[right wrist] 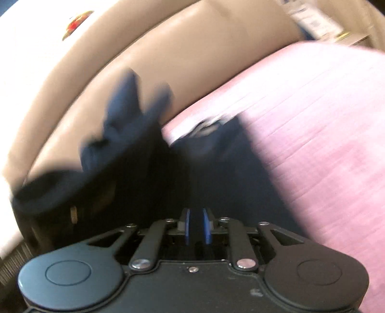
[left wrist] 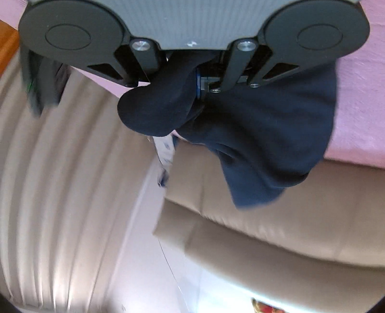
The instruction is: Fold large clothes
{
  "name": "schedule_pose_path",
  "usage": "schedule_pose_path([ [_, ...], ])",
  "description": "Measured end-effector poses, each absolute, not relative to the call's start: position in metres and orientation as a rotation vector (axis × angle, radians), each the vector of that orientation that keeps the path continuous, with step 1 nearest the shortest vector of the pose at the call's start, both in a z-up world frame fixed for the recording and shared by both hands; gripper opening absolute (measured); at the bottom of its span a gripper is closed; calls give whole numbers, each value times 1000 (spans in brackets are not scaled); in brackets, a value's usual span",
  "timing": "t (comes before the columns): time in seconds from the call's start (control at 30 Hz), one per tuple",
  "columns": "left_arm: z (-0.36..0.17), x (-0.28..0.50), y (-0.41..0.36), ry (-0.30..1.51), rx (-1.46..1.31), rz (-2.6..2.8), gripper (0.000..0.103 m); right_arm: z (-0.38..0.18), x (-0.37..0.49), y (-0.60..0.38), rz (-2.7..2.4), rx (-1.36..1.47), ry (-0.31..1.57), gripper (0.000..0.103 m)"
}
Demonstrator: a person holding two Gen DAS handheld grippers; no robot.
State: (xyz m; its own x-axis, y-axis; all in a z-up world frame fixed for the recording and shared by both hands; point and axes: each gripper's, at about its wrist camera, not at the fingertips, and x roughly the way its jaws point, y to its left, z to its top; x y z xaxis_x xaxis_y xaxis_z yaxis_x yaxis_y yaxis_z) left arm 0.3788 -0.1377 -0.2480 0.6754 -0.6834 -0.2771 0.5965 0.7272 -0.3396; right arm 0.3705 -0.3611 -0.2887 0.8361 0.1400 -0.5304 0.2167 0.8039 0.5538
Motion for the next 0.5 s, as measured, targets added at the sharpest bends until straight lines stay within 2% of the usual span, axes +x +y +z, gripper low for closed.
schedule_pose_path([
  [0.03,-256,382,-147,427,-215,-731,6,-286,373,-373,-50,658,587,25],
  [0.07,-261,384,-157,450,-196,-728,6,-282,377,-383,-41,673,583,31],
  [0.1,-270,387,-167,479,-161,-713,6,-278,385,-391,-12,687,580,49],
  [0.13,-279,388,-175,499,-128,-698,6,-274,394,-396,28,699,583,62],
  [0.17,-284,389,-179,511,-109,-688,6,-273,401,-398,62,711,585,85],
  [0.5,-272,391,-157,498,-159,-661,7,-300,477,-384,280,854,763,93],
])
